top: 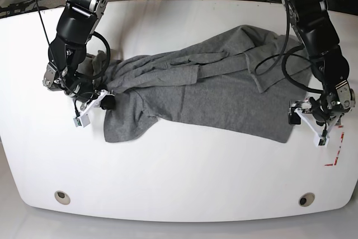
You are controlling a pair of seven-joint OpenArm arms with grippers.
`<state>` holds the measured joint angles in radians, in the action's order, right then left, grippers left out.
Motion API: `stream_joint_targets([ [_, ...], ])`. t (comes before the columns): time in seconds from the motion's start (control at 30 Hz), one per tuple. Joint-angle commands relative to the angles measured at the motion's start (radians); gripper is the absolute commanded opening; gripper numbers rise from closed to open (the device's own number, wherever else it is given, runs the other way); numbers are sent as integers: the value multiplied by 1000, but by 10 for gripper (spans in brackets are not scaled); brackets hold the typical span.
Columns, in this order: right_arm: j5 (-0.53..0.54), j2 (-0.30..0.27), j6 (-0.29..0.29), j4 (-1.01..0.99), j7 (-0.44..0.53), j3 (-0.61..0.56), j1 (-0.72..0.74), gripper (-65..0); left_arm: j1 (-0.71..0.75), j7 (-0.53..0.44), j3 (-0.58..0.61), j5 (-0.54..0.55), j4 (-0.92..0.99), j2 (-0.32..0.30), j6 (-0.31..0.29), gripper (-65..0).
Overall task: Fold the T-shirt properly
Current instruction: 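Lift the shirt with both grippers and swing it up off the table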
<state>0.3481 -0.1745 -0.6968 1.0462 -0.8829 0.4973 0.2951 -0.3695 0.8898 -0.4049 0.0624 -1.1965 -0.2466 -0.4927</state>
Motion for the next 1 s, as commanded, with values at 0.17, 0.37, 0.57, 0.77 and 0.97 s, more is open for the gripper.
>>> stream_joint_targets([
  [0.17, 9, -10, -1, 13, -2, 4, 17, -650, -107, -126, 50, 7, 211, -18, 15, -86],
  [0.37, 12, -12, -1, 13, -2, 5, 19, -650, -144, -146, 51, 7, 317, -18, 9, -86],
  [0.57, 12, -10, -1, 58, -2, 7, 17, -650, -145, -146, 51, 9, 330, 3, -17, -87],
  [0.77, 4, -4, -1, 122, -2, 1, 13, -650, -144, -143, 53, 9, 396, 25, -94, -121],
  [0.97, 4, -9, -1, 122, -3, -1, 17, -650, -144, -146, 51, 9, 412, 49, -97, -401],
])
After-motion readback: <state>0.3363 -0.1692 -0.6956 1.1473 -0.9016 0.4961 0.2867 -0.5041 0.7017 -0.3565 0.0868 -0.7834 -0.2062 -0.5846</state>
